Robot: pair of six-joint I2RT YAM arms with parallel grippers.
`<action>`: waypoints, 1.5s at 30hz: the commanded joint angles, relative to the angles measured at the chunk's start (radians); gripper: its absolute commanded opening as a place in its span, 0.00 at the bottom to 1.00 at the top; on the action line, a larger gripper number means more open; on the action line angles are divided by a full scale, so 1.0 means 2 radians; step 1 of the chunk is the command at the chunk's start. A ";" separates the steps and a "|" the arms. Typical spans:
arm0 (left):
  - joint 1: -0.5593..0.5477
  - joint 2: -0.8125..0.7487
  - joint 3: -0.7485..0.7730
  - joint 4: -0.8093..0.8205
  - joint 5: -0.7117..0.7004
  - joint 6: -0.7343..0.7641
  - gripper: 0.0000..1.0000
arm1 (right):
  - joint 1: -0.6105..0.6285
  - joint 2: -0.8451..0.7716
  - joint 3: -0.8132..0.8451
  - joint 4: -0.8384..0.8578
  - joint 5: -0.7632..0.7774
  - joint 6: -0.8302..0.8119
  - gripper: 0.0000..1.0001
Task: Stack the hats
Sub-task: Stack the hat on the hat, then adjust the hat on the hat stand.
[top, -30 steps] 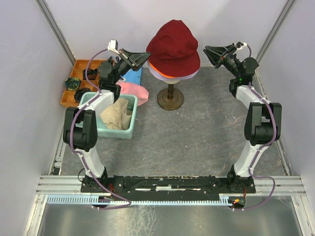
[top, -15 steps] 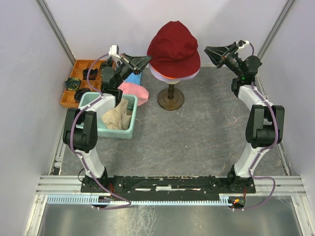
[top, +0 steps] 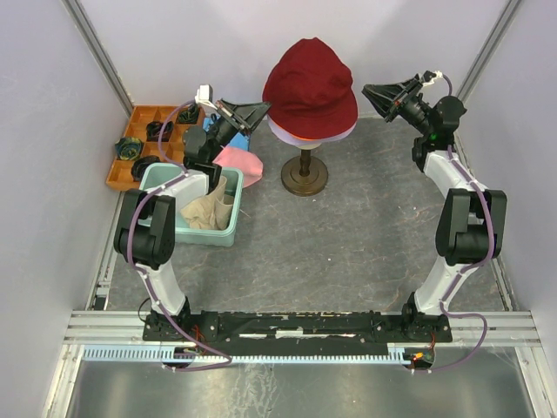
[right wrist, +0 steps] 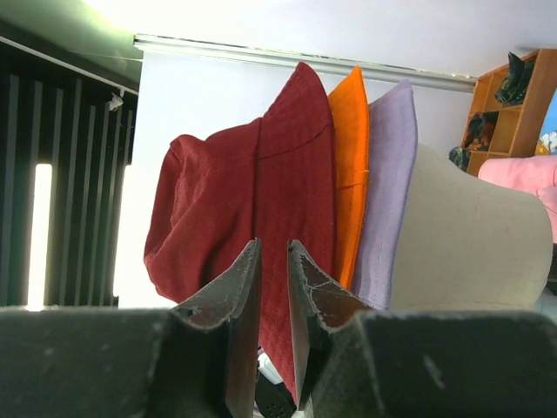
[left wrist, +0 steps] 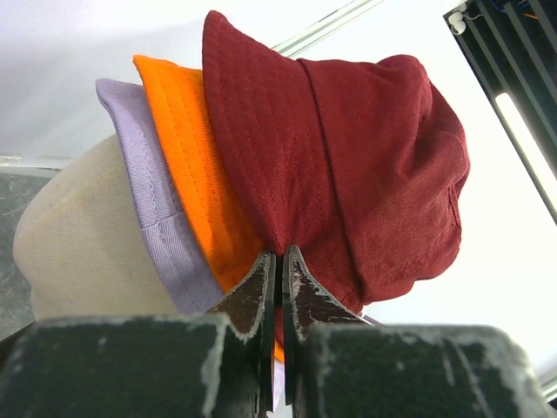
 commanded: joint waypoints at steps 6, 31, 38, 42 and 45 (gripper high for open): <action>-0.034 0.005 -0.034 -0.174 0.055 0.054 0.20 | -0.004 -0.038 0.005 -0.031 -0.016 -0.045 0.29; -0.003 -0.046 -0.065 -0.211 0.041 0.091 0.41 | -0.026 -0.197 -0.099 -0.348 -0.004 -0.282 0.51; -0.001 0.003 -0.019 -0.194 0.046 0.094 0.47 | -0.024 -0.237 -0.135 -0.380 0.001 -0.290 0.53; 0.000 0.013 0.013 -0.203 0.053 0.092 0.47 | -0.009 -0.262 -0.174 -0.302 0.010 -0.230 0.53; 0.007 0.013 0.023 -0.202 0.055 0.085 0.47 | -0.002 -0.279 -0.172 -0.312 0.019 -0.229 0.53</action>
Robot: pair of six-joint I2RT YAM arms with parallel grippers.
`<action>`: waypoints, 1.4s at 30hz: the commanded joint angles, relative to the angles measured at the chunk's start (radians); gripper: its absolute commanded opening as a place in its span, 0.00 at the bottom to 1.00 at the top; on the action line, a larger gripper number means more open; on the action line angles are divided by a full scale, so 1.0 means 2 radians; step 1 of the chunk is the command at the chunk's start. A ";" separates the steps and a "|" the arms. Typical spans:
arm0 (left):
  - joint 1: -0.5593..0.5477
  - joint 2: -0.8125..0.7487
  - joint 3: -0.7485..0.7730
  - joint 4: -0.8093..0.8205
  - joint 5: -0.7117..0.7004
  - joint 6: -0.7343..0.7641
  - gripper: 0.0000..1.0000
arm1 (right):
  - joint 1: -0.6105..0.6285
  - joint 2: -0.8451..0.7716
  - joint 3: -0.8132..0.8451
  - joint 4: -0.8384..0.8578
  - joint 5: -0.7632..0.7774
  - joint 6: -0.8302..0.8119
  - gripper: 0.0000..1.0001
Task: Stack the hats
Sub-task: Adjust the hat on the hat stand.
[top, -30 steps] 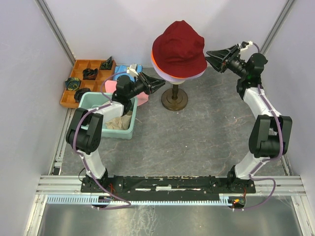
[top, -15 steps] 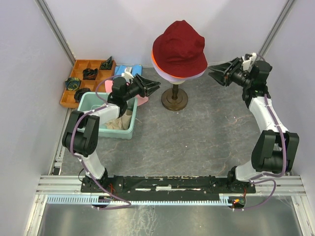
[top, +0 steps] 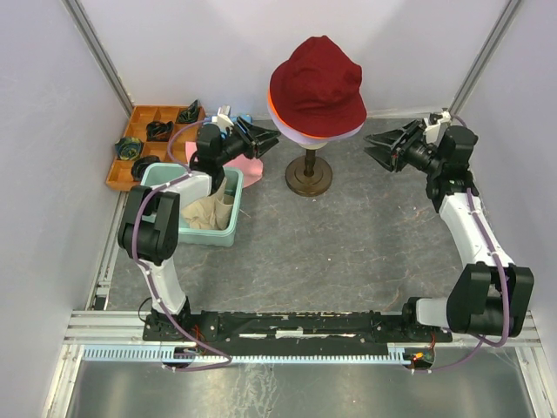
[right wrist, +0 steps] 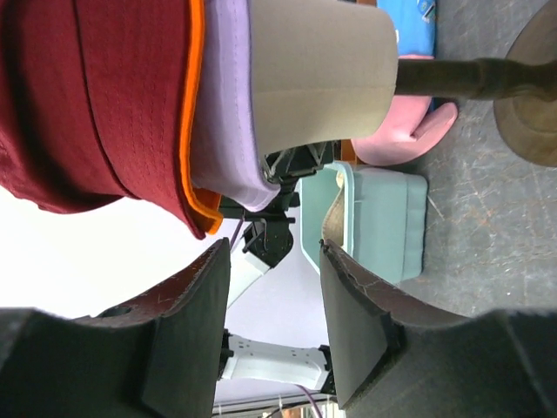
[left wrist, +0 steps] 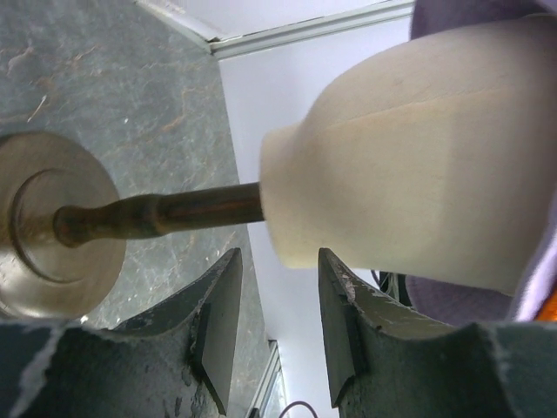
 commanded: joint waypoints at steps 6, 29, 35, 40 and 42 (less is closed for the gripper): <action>0.036 -0.006 0.042 0.020 0.021 0.006 0.48 | 0.018 -0.037 -0.009 0.099 0.032 0.067 0.54; 0.059 0.056 0.157 0.030 0.046 -0.031 0.50 | 0.048 0.040 0.061 0.152 0.061 0.084 0.55; 0.059 0.057 0.157 0.034 0.043 -0.036 0.50 | 0.059 0.056 0.059 0.167 0.067 0.088 0.42; 0.061 0.055 0.155 0.035 0.044 -0.038 0.50 | 0.059 0.066 0.063 0.168 0.070 0.083 0.12; 0.061 0.052 0.154 0.036 0.046 -0.039 0.50 | 0.056 0.071 0.066 0.166 0.071 0.080 0.06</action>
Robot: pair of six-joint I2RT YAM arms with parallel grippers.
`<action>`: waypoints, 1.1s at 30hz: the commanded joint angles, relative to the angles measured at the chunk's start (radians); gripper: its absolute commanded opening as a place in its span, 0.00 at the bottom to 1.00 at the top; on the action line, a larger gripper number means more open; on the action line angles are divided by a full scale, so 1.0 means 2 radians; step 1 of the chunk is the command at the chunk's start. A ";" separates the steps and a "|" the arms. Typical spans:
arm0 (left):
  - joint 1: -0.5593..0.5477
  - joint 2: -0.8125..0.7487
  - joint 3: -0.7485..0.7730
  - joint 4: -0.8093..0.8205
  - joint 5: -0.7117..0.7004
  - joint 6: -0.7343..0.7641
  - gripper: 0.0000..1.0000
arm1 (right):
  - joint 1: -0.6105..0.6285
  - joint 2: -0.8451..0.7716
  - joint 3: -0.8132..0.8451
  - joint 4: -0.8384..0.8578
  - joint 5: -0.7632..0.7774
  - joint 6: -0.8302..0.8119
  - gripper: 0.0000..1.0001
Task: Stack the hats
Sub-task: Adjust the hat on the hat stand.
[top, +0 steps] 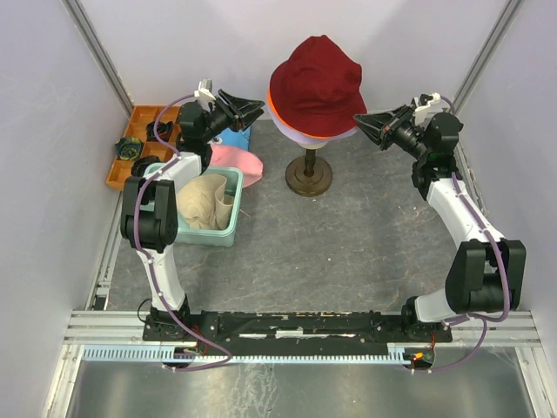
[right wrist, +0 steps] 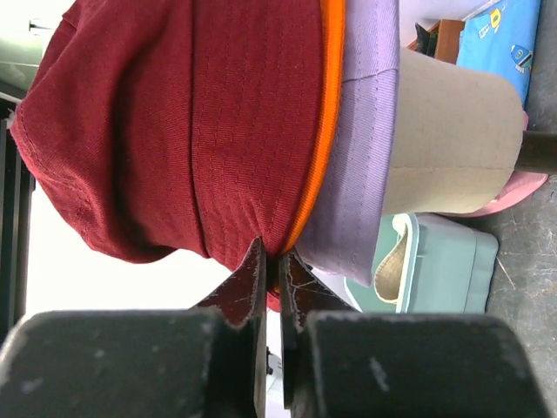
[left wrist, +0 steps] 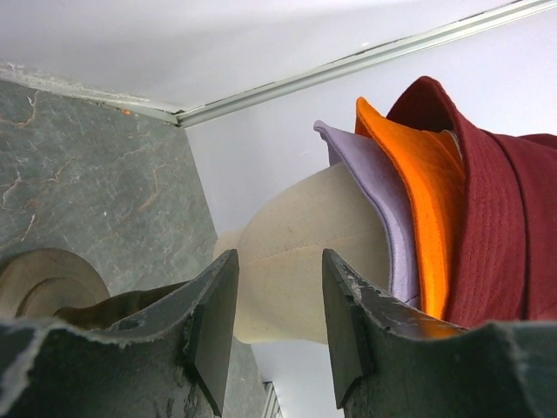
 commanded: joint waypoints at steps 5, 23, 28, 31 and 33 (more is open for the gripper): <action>0.010 -0.019 0.014 0.022 0.013 -0.021 0.50 | -0.021 0.033 0.046 0.024 -0.005 -0.011 0.02; 0.028 -0.044 0.162 -0.008 0.049 -0.127 0.54 | -0.041 0.122 0.153 0.019 -0.059 -0.007 0.00; 0.009 -0.022 0.210 -0.038 0.063 -0.121 0.56 | -0.041 0.122 0.154 0.020 -0.061 -0.004 0.00; 0.005 -0.025 0.207 -0.065 0.061 -0.098 0.56 | -0.041 0.122 0.152 0.024 -0.062 0.001 0.00; 0.004 -0.029 0.203 -0.090 0.059 -0.081 0.57 | -0.041 0.120 0.152 0.024 -0.063 0.001 0.00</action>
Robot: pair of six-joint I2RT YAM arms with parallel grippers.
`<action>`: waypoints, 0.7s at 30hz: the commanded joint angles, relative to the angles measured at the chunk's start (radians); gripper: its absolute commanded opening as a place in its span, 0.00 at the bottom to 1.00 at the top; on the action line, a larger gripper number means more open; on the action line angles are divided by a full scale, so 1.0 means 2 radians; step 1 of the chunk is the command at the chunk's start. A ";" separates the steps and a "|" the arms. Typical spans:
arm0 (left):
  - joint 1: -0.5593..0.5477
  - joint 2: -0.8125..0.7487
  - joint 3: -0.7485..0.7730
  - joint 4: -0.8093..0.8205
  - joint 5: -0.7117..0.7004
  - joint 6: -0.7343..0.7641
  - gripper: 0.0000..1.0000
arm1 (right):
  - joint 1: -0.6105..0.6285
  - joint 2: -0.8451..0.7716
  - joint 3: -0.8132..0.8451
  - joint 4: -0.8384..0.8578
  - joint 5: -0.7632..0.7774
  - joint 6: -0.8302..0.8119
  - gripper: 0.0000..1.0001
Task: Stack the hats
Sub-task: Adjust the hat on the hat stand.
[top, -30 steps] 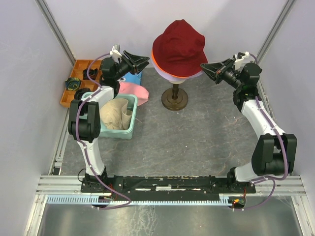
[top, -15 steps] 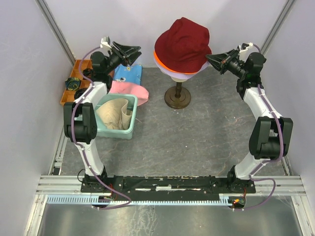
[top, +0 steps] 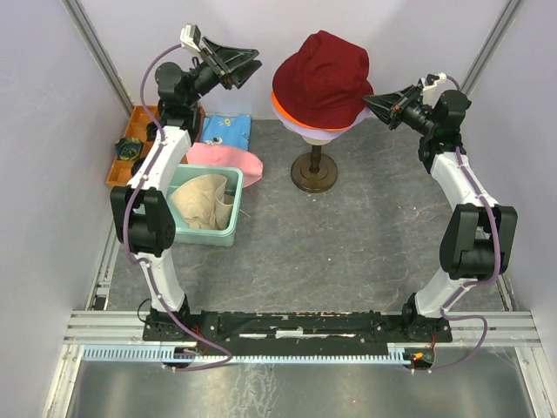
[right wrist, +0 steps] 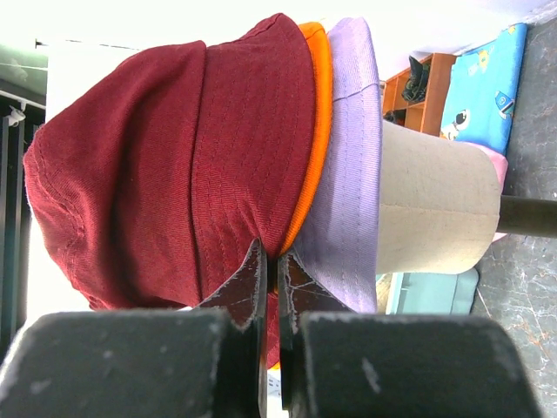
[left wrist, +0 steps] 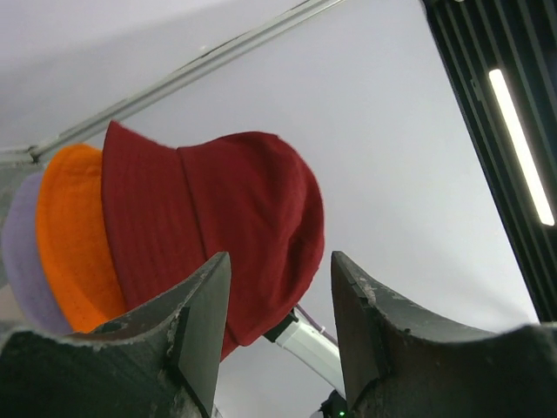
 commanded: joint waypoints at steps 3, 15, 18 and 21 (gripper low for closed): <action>-0.005 -0.004 0.003 -0.072 0.018 0.038 0.57 | 0.002 -0.005 0.023 0.025 -0.005 0.007 0.00; -0.024 0.019 0.000 -0.094 0.021 0.054 0.58 | 0.002 -0.009 0.028 0.034 -0.007 0.020 0.00; -0.027 0.023 0.003 -0.106 0.020 0.063 0.59 | 0.001 -0.009 0.028 0.039 -0.007 0.024 0.00; -0.029 0.025 0.004 -0.110 0.020 0.066 0.59 | 0.000 -0.010 0.026 0.042 -0.007 0.027 0.00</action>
